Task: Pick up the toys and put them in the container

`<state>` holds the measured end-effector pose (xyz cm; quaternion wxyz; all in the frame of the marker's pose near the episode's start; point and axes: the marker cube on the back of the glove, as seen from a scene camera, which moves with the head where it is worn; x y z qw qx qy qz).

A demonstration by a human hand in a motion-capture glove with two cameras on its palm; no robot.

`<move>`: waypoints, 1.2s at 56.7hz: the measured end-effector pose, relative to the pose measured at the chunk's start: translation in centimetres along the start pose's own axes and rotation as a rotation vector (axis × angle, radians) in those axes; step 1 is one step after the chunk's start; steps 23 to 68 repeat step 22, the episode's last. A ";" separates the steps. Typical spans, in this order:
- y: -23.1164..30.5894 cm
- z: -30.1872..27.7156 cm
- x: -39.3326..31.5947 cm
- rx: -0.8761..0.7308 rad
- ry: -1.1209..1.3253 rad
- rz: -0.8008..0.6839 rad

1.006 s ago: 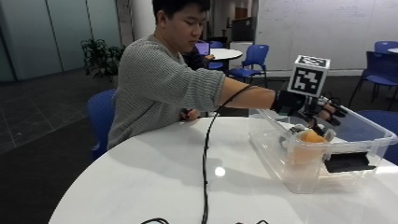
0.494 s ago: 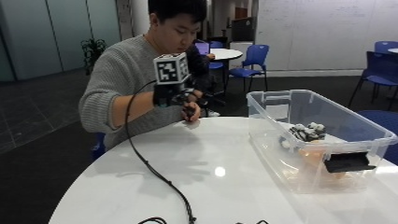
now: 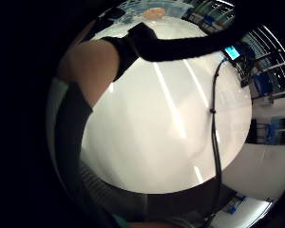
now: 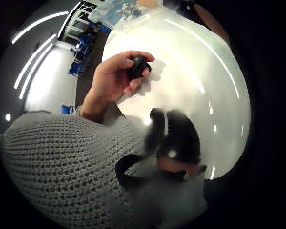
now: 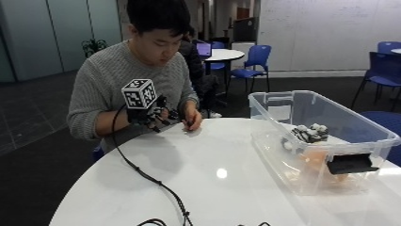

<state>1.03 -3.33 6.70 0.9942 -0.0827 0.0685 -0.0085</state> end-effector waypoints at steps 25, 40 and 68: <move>-0.6 1.0 1.4 0.006 0.002 0.015; -0.6 1.0 1.4 0.006 0.002 0.015; -0.6 1.0 1.4 0.006 0.002 0.015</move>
